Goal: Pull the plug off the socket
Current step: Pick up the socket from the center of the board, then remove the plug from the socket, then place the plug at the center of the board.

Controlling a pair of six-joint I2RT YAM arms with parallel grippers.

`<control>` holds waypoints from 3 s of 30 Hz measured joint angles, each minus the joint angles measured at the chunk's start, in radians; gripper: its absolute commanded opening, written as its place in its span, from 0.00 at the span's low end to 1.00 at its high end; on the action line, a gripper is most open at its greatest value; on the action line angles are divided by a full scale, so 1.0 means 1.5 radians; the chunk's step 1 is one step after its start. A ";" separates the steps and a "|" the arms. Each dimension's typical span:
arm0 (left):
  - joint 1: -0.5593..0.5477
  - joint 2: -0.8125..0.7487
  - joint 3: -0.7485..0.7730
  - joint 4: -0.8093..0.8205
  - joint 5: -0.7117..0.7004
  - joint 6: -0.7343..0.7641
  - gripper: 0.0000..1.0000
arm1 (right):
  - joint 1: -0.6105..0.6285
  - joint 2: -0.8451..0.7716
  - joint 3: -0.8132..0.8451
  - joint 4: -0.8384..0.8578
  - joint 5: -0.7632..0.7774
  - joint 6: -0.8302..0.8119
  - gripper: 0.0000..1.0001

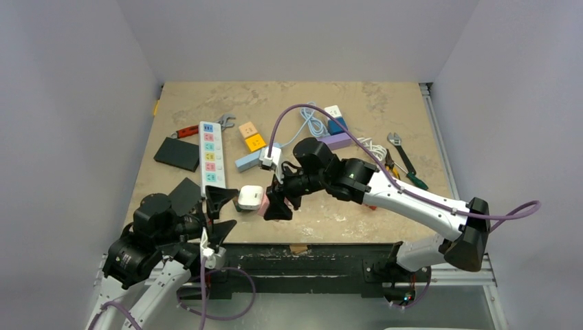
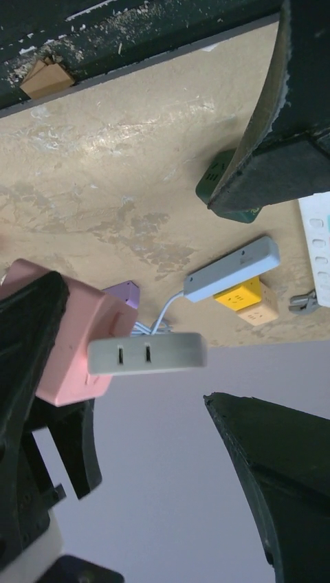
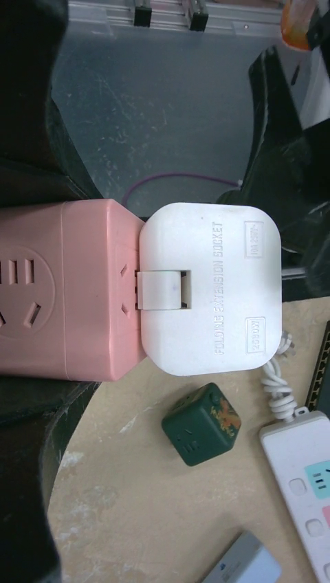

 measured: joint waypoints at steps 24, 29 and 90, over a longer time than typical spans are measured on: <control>-0.027 0.042 -0.046 0.152 0.012 0.137 0.51 | -0.001 0.105 0.097 -0.032 -0.077 -0.009 0.00; -0.044 0.046 -0.046 0.147 -0.005 0.142 0.37 | 0.001 0.119 0.112 -0.033 -0.092 -0.009 0.00; -0.093 0.074 -0.065 0.104 -0.129 0.201 0.00 | -0.138 -0.013 -0.106 -0.097 0.166 0.047 0.00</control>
